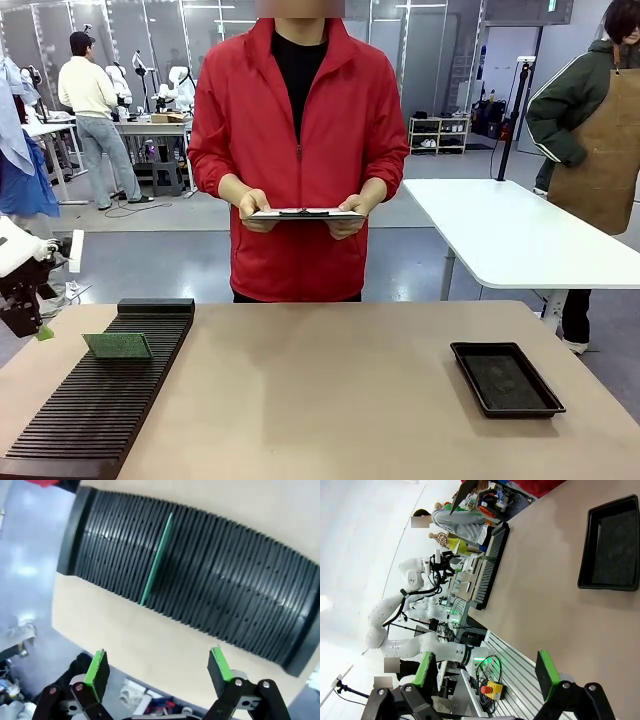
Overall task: Inspect the PCB.
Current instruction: Pick up the Blank PCB and present it to the human.
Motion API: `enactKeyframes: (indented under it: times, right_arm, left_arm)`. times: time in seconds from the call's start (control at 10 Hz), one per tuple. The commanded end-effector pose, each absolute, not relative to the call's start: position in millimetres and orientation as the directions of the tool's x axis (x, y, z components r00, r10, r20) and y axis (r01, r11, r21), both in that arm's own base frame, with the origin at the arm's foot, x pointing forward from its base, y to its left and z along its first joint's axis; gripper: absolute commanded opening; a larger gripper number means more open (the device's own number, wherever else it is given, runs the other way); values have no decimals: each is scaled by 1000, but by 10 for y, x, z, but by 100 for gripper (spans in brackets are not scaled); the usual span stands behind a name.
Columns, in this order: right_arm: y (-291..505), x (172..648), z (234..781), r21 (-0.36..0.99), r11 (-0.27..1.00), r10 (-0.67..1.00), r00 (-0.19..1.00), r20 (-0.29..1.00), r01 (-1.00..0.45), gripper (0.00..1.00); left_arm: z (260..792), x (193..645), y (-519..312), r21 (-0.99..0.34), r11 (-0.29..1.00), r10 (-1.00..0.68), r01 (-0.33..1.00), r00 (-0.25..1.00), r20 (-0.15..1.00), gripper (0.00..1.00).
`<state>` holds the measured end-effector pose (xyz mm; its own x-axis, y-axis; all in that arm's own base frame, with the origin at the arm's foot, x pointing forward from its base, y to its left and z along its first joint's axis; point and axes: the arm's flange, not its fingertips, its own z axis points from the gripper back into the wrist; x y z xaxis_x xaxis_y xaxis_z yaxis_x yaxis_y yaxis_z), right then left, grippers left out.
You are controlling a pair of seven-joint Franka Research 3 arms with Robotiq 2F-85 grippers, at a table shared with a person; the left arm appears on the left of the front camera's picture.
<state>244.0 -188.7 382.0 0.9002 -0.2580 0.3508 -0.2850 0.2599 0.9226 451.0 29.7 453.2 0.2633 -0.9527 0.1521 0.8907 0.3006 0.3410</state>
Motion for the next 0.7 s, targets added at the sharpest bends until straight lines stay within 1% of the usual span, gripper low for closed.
enactKeyframes:
  times: [0.0, 0.1, 0.5, 0.6]
  right_arm:
    - [-1888, 2435, 3838, 922, 251, -261, 897, 356, -293, 100]
    - [-1888, 2435, 3838, 922, 251, -261, 897, 356, -293, 100]
    - [-1888, 2435, 3838, 922, 251, -261, 897, 356, -293, 100]
    - [-1888, 2435, 3838, 922, 251, -261, 897, 356, -293, 100]
  left_arm:
    - [4502, 4802, 357, 313, 202, -978, 928, 172, 121, 100]
    - [4457, 4859, 349, 289, 172, -982, 942, 142, 122, 100]
    - [4233, 5023, 265, 266, 158, -985, 951, 135, 104, 100]
    - [4200, 5049, 235, 267, 152, -985, 952, 123, 121, 100]
